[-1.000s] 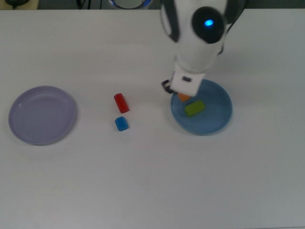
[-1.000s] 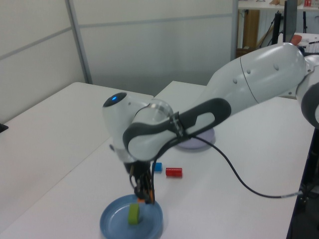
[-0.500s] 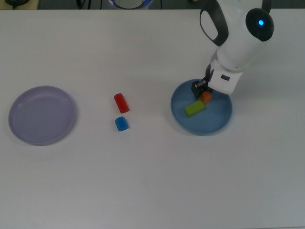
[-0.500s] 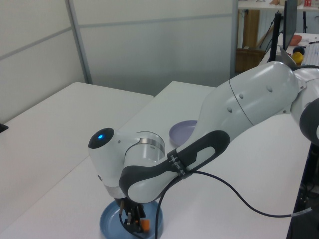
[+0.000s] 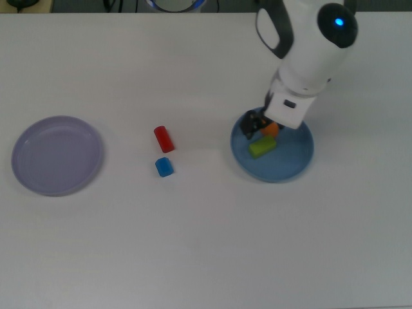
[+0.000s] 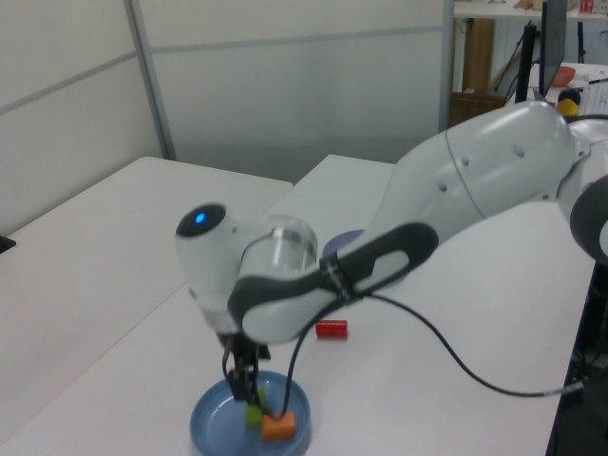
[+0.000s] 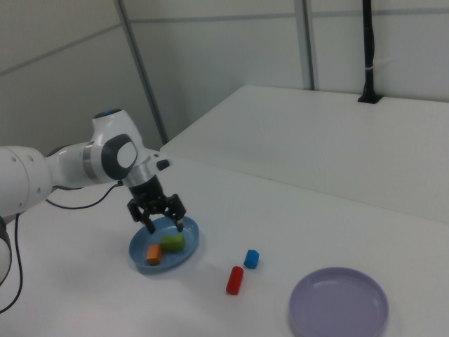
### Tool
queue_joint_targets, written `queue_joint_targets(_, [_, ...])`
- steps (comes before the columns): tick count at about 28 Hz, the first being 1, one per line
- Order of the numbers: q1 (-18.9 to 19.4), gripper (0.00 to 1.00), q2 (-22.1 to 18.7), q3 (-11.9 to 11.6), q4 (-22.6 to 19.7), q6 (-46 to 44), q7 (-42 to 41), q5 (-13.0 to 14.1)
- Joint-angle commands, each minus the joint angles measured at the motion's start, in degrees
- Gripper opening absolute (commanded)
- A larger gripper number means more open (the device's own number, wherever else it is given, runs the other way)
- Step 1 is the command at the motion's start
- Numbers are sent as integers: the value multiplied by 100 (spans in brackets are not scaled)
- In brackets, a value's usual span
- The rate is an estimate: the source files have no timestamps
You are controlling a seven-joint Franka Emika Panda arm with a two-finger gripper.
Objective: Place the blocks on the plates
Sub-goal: 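Move the gripper over the blue cube and lower it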
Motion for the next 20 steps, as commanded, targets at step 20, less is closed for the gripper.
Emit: queue_joint_targets(20, [-2001,95,488,-8,-116,1274,-775,43])
